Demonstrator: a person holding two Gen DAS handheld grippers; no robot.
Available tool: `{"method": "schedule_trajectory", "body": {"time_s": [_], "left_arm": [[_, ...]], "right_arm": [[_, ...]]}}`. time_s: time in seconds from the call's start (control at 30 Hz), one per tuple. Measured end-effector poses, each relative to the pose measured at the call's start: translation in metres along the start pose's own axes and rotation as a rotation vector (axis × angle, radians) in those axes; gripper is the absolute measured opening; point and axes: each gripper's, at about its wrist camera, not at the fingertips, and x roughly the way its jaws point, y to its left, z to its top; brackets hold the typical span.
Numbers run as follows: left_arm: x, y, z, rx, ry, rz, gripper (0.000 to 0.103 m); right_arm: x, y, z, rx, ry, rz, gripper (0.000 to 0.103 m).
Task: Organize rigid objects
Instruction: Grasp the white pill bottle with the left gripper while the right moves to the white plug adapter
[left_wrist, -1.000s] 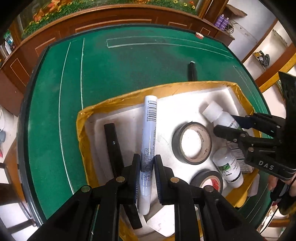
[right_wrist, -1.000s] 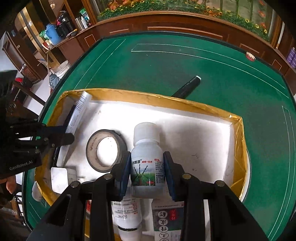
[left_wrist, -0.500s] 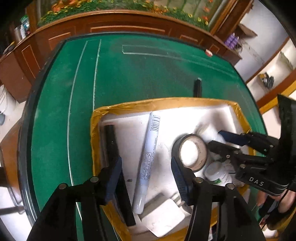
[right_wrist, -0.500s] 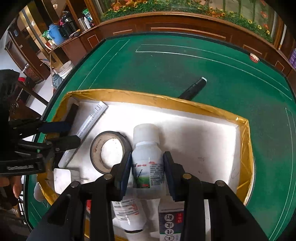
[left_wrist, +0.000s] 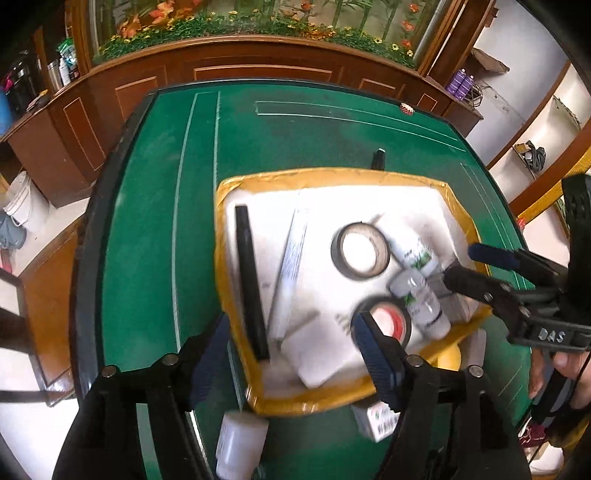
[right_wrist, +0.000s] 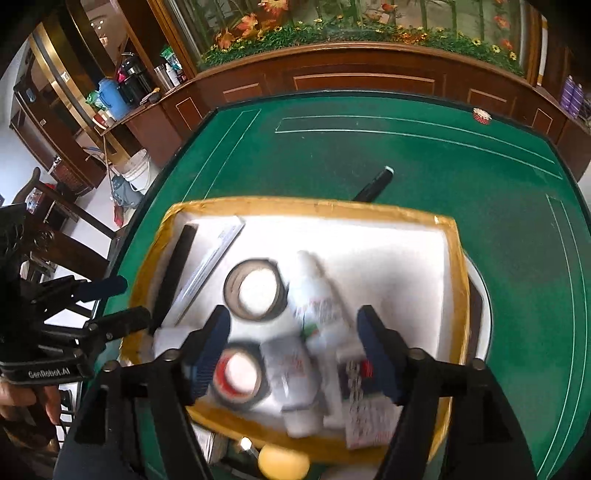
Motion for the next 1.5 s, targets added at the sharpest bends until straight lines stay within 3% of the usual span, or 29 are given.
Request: {"method": "schedule_trajectory", "body": {"time_s": [0.23, 0.53, 0.73, 1.1, 1.13, 1.27, 1.5], "left_arm": [[-0.021, 0.009, -0.03, 0.019, 0.003, 0.041, 0.075], [-0.038, 0.026, -0.071, 0.002, 0.013, 0.02, 0.077], [-0.034, 0.047, -0.112, -0.055, 0.072, -0.009, 0.077], [0.002, 0.04, -0.102, -0.048, 0.103, 0.0, 0.077], [0.005, 0.039, -0.1, -0.043, 0.105, 0.003, 0.073], [0.019, 0.031, -0.097, -0.011, 0.123, 0.02, 0.038], [0.019, 0.021, -0.107, 0.016, 0.134, -0.019, 0.038]], "right_arm": [[-0.021, 0.01, -0.05, 0.035, 0.034, 0.013, 0.091], [-0.038, 0.016, -0.119, 0.109, 0.078, 0.003, 0.099], [-0.044, 0.011, -0.157, 0.169, 0.094, -0.003, 0.102], [-0.046, 0.014, -0.177, 0.17, 0.116, -0.024, 0.102], [-0.047, 0.015, -0.178, 0.163, 0.116, -0.026, 0.102], [-0.05, 0.016, -0.18, 0.158, 0.115, -0.03, 0.102], [-0.058, 0.004, -0.186, 0.174, 0.107, -0.016, 0.103]]}}
